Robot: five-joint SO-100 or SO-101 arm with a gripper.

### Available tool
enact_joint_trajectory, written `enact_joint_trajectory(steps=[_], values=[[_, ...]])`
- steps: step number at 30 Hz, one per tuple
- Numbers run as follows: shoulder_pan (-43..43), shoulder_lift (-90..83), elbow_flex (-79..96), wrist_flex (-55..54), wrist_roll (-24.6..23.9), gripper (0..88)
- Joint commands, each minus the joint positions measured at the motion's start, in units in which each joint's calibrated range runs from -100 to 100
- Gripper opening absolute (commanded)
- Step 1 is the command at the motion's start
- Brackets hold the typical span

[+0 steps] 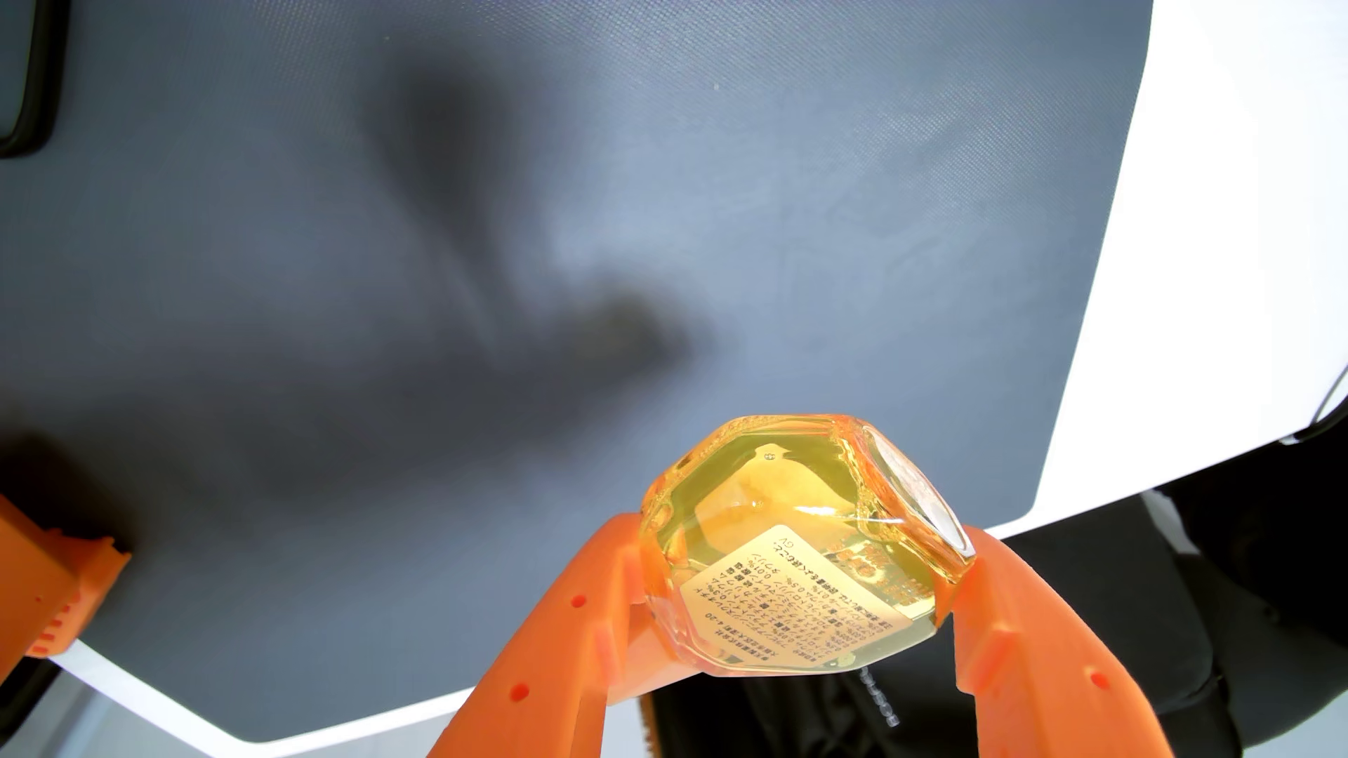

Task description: Grab the eyedrops

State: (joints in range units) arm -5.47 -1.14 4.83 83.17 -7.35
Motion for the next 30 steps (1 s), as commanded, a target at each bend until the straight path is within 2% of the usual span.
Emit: enact_joint_trajectory(steps=[1, 12, 30], values=[[0.98, -3.40, -1.63, 0.47, -0.11, 0.6], [1.06, -3.65, -1.09, 0.82, 2.93, 0.6], [1.06, -3.65, -1.09, 0.82, 2.98, 0.8]])
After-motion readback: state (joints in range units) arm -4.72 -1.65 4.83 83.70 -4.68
